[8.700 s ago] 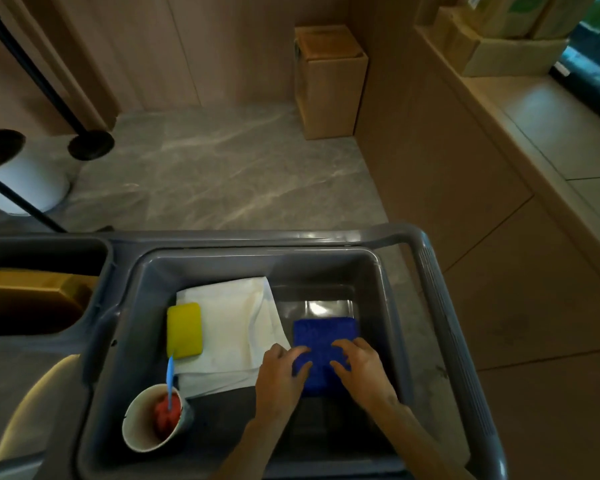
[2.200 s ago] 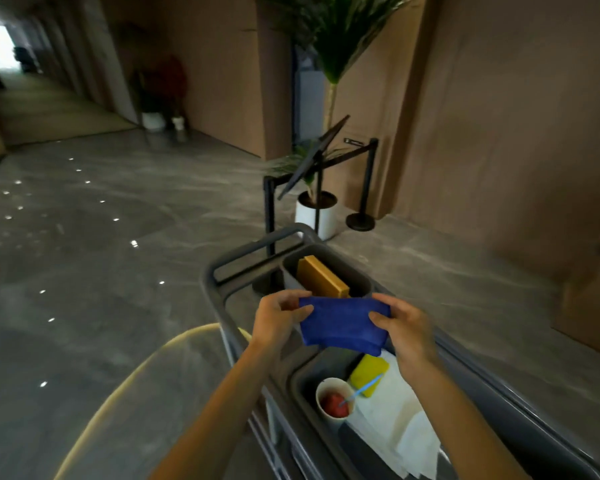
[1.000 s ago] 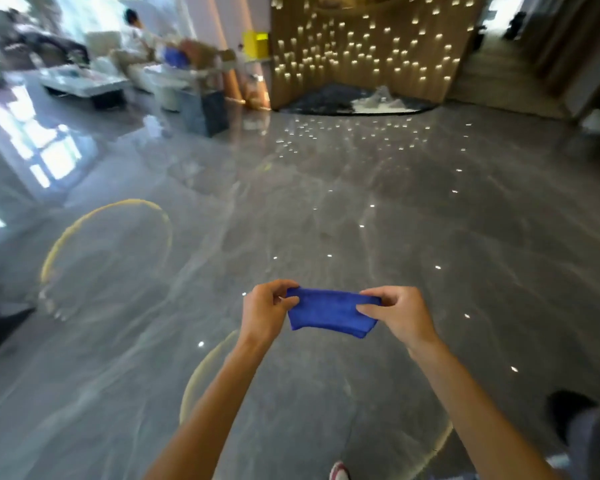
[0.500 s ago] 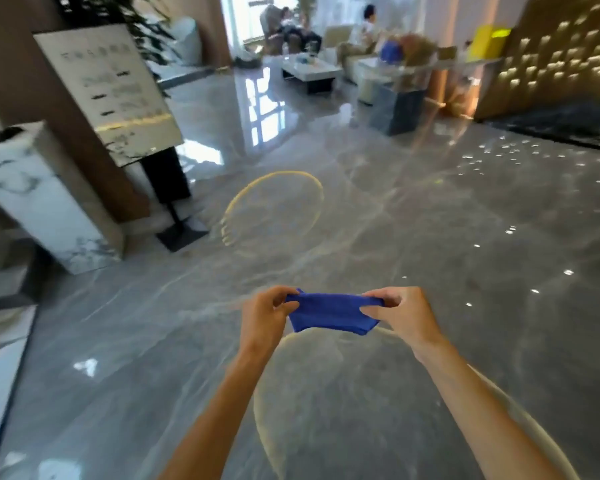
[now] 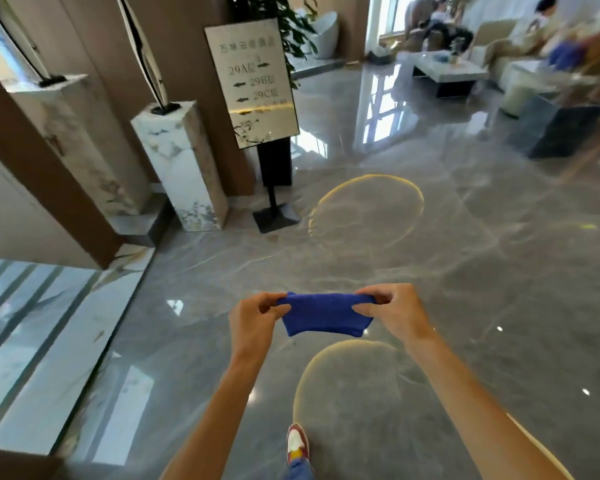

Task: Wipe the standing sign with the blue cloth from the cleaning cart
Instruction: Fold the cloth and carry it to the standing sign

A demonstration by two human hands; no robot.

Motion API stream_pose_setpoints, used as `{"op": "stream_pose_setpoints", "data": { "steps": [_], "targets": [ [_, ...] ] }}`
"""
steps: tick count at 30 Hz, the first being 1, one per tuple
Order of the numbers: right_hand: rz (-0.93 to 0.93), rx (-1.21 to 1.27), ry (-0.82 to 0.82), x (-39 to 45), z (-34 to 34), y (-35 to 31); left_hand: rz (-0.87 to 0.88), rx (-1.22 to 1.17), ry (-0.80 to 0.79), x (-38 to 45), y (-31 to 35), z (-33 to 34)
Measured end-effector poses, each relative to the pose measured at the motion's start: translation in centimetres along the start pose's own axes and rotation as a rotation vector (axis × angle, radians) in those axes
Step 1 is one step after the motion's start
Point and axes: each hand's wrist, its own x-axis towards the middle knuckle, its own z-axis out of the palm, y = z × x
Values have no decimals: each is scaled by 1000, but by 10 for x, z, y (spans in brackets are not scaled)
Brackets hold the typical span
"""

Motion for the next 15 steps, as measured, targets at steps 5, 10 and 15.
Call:
{"op": "stream_pose_setpoints", "data": {
  "steps": [5,10,15],
  "targets": [
    [-32,-49,-34,60,28,-16,-11,-25,44,60,-11,-9],
    [-54,-75,-44,116,52,-32,-31,-64,63,123,-26,-9],
    [-43,-90,-43,157,71,-40,-59,-96,14,169,-38,-15]
  ]
}}
